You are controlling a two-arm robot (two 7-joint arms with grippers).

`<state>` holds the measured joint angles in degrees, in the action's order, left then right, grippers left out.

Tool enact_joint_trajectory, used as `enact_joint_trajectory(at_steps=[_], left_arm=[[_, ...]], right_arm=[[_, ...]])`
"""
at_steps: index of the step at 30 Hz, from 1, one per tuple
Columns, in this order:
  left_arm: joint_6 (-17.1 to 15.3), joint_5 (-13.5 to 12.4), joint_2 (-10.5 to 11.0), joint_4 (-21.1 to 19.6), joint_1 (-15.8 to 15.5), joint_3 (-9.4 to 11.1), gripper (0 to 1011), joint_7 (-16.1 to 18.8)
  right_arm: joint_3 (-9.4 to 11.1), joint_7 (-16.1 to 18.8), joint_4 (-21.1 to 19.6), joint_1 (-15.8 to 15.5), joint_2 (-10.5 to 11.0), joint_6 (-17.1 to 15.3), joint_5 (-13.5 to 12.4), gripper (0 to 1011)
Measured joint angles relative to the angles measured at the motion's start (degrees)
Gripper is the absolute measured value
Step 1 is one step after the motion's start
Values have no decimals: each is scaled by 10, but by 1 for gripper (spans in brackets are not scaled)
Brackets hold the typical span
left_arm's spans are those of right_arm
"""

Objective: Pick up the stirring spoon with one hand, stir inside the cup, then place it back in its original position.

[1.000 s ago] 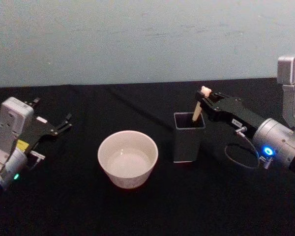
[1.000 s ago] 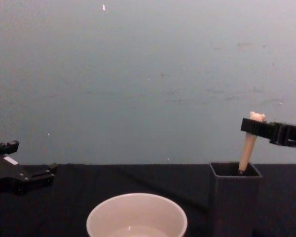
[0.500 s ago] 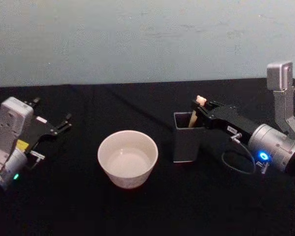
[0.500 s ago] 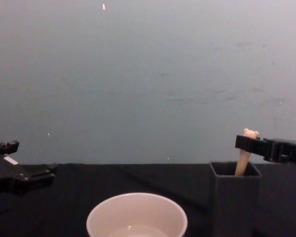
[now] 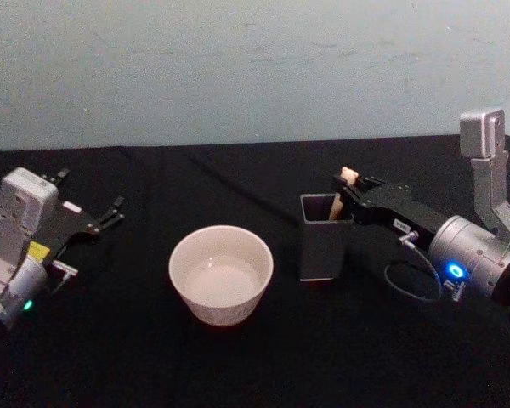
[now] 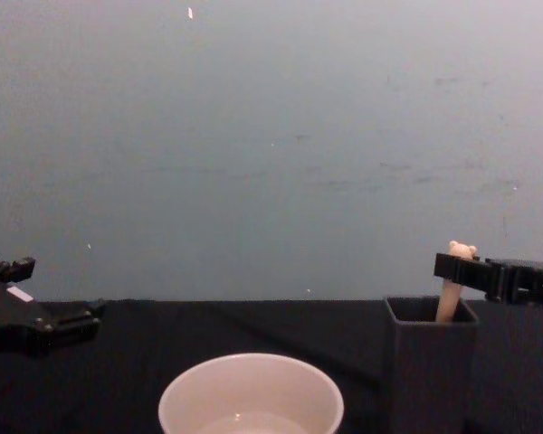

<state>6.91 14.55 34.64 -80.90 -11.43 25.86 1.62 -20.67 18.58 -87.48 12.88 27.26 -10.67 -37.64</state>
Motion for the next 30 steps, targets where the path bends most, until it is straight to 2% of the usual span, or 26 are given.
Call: enact_joint_trajectory(at_steps=[19,22,23,26,27,30], left_arm=[[0,0,0,0,0,0,1001,0],[0,0,0,0,0,0,1001,0],[0,0,0,0,0,0,1001,0],[0,0,0,0,0,0,1001,0],[0,0,0,0,0,0,1001,0],[0,0,0,0,0,0,1001,0]], right_arm=[[0,1,-1,0,1,1,-2,231],[0,1,-1,0,1,1,-2,279],[0,1,-1,0,1,1,-2,334],[0,1,-1,0,1,1,-2,388],[0,1,-1,0,1,1,-2,446],[0,1,-1,0,1,1,-2,530]])
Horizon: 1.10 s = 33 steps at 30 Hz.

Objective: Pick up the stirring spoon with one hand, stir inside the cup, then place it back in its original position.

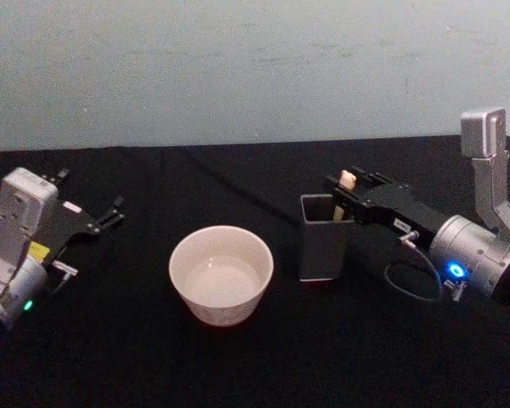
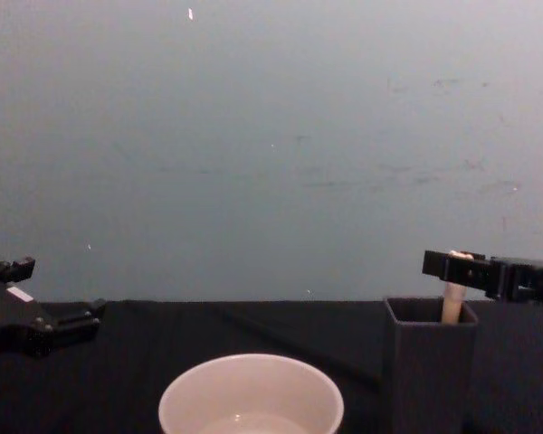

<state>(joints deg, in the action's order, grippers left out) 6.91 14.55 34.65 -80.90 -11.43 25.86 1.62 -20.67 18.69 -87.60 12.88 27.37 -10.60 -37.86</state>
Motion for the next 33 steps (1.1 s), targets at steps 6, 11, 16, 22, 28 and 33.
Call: enact_joint_trajectory(at_steps=[6,11,16,22,28,33], left_arm=[[0,0,0,0,0,0,1001,0],[0,0,0,0,0,0,1002,0],[0,0,0,0,0,0,1001,0],[0,0,0,0,0,0,1001,0],[0,0,0,0,0,0,1001,0],[0,0,0,0,0,0,1001,0]], right_arm=[[0,0,0,0,0,0,0,729],[0,0,0,0,0,0,0,874],[0,0,0,0,0,0,0,996],[0,0,0,0,0,0,0,1003],[8,-8,-5,-4,-5,24,11,1003],[30,-40,-12,-8,-24,79,40,1003]])
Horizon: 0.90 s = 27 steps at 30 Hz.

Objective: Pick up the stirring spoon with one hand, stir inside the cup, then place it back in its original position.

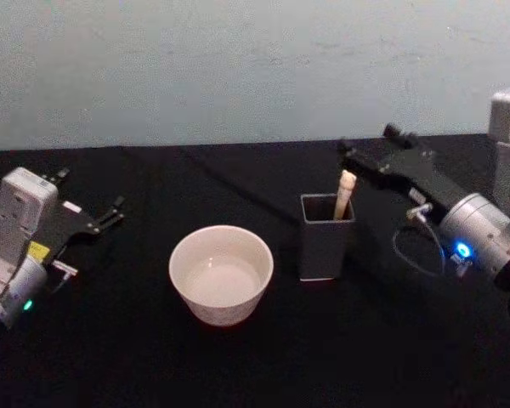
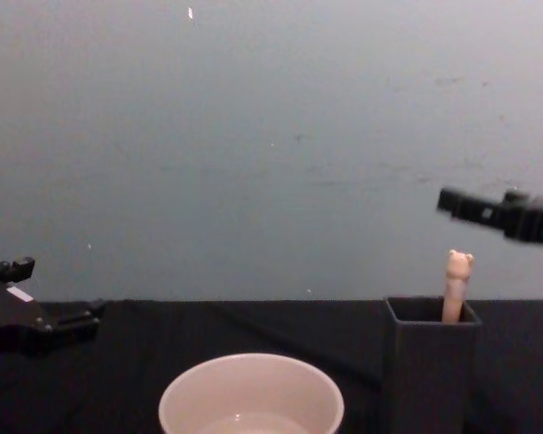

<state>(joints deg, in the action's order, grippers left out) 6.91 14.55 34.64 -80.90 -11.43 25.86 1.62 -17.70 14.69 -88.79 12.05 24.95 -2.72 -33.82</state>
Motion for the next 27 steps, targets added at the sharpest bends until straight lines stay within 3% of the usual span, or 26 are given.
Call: enact_joint_trajectory(at_steps=[4,6,11,13,18,27], left_arm=[[0,0,0,0,0,0,1001,0],[0,0,0,0,0,0,1001,0],[0,0,0,0,0,0,1002,0],[0,0,0,0,0,0,1001,0],[0,0,0,0,0,0,1001,0],[0,0,0,0,0,0,1001,0]], right_arm=[[12,-49,1,0,-17,35,41,1003],[13,-86,7,2,-25,47,79,1003],[6,-153,32,2,-38,42,149,1003],[3,-164,44,1,-42,40,165,1003],[1,-176,80,-5,-55,30,181,1003],[12,-171,108,-10,-71,15,178,1003]])
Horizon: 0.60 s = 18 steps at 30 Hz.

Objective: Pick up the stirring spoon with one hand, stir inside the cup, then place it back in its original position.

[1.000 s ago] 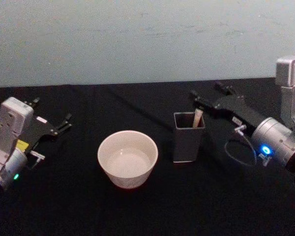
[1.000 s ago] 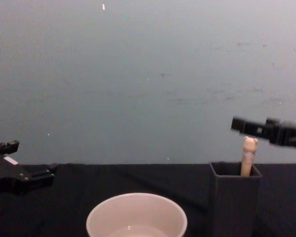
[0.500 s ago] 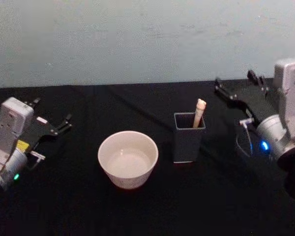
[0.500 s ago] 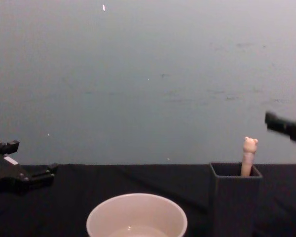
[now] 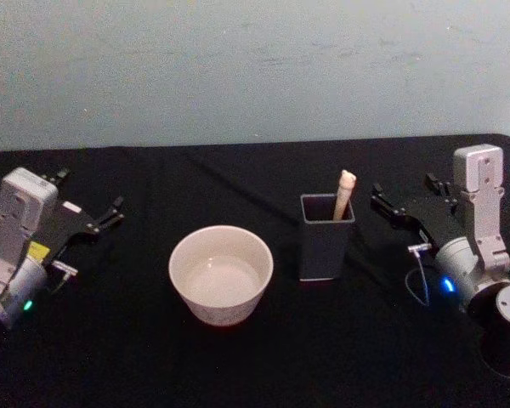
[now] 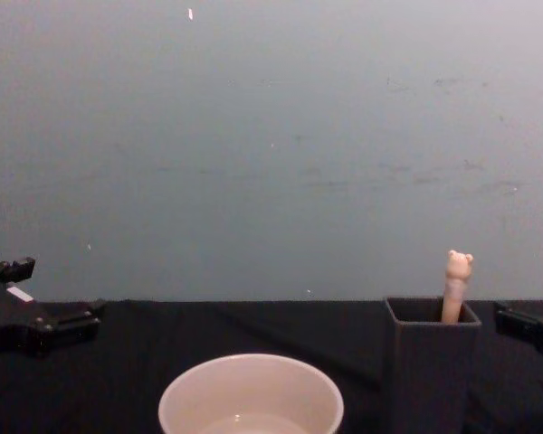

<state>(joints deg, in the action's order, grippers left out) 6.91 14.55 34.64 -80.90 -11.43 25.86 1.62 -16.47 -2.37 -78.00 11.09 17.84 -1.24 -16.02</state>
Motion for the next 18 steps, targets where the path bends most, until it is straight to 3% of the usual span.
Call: enact_joint_trajectory(at_steps=[18], left_arm=[[0,0,0,0,0,0,1001,0]], right_arm=[[-3,-1,-4,0,2,2,0,1003]])
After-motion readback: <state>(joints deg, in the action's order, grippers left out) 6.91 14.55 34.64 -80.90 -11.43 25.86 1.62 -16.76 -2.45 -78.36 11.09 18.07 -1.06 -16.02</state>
